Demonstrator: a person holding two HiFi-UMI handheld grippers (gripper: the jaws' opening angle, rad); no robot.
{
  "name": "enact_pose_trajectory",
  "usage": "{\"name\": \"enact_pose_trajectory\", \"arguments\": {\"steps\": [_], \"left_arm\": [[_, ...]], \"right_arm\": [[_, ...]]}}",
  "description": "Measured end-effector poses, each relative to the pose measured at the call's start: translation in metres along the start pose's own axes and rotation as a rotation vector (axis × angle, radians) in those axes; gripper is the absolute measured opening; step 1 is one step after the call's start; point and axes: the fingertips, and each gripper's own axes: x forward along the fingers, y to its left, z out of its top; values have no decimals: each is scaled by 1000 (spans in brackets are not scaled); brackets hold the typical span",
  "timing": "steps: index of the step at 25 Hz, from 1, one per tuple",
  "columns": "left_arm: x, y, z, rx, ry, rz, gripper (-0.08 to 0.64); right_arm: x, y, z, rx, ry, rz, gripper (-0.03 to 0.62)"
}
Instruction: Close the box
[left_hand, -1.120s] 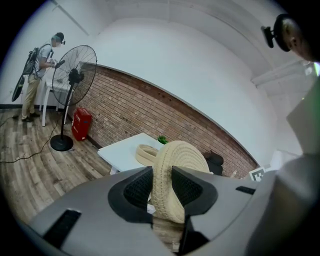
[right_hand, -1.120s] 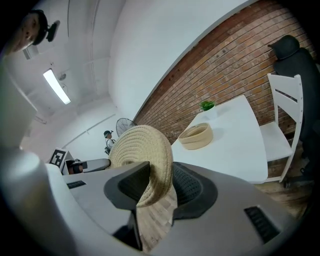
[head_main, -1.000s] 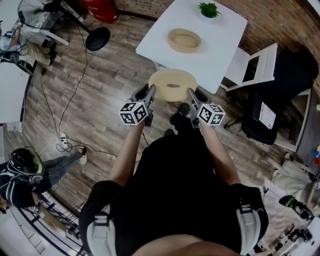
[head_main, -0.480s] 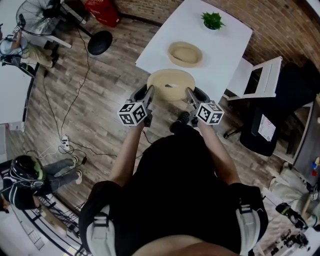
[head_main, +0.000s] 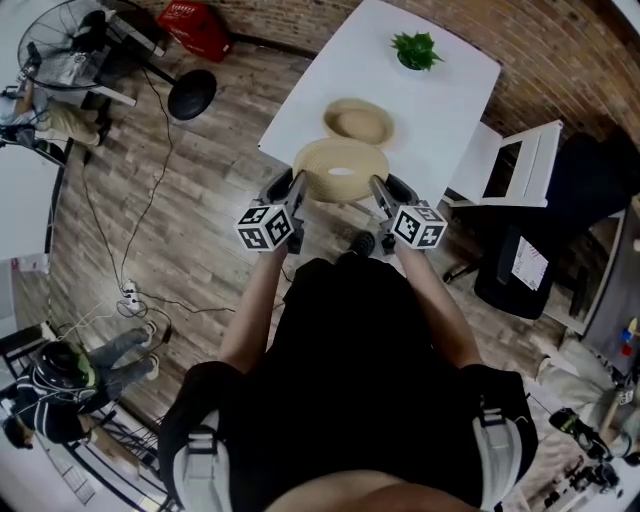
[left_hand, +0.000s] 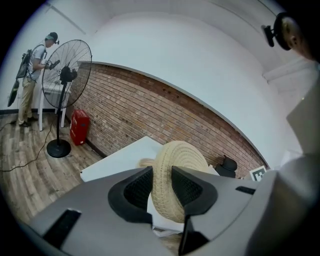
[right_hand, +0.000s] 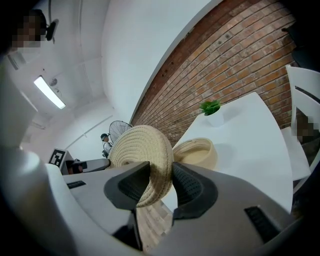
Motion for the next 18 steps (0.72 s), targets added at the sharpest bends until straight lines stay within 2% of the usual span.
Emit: {"name": "enact_pose_trajectory", "arguments": {"steps": [18], "left_arm": [[54, 8, 8, -24, 24, -30, 129]], "right_arm": [[26, -35, 27, -10, 6, -34, 138]]}}
